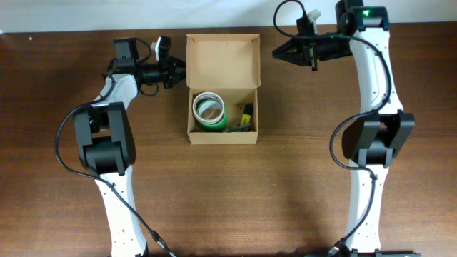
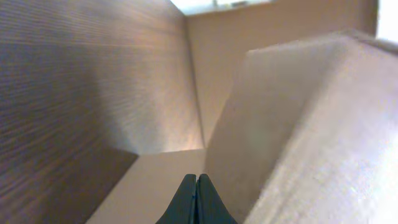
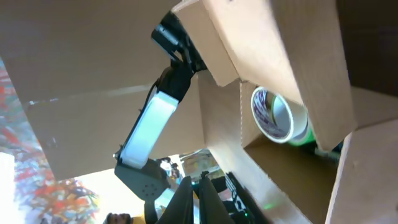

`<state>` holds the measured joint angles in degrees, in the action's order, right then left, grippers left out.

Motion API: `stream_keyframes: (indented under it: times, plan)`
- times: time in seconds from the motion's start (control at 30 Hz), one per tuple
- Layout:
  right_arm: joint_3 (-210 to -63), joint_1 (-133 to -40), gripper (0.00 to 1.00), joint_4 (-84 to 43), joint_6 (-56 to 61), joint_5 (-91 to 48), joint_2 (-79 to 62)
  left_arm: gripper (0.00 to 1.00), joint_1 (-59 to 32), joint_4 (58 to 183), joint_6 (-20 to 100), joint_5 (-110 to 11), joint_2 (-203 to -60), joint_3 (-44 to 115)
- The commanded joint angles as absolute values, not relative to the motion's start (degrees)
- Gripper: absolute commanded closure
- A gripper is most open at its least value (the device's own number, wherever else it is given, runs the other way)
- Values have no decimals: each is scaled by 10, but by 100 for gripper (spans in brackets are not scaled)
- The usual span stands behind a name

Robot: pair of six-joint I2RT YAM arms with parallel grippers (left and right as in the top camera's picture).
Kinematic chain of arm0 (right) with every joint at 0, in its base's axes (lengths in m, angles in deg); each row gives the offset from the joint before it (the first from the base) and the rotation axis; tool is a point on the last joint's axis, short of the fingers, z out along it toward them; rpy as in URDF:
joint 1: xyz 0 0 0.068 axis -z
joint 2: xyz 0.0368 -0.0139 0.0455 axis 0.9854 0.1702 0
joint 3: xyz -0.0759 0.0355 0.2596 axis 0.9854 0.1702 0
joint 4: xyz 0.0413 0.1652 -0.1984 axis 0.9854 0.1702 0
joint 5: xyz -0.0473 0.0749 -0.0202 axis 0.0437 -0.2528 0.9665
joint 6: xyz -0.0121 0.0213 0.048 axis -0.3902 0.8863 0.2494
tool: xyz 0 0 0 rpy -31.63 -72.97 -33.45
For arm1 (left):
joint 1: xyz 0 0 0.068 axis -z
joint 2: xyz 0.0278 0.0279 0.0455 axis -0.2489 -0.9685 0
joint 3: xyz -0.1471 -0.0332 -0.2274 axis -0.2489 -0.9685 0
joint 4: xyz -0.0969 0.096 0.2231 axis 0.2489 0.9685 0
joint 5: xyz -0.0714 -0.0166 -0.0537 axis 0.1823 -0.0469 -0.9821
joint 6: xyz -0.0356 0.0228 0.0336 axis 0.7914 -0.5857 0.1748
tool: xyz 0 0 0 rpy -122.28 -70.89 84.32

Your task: Pack container

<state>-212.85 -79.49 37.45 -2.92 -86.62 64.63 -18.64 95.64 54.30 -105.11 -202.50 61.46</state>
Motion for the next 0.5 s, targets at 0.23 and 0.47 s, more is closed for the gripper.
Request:
stream_keyframes:
  times: [0.23, 0.47]
  plan:
    - [-2139, -796, 96, 443, -99, -740, 541, 98, -162, 933, 559, -1119, -2033, 616]
    - [-2139, -791, 96, 443, -93, -700, 494, 98, -123, 934, 560, -1119, -2032, 616]
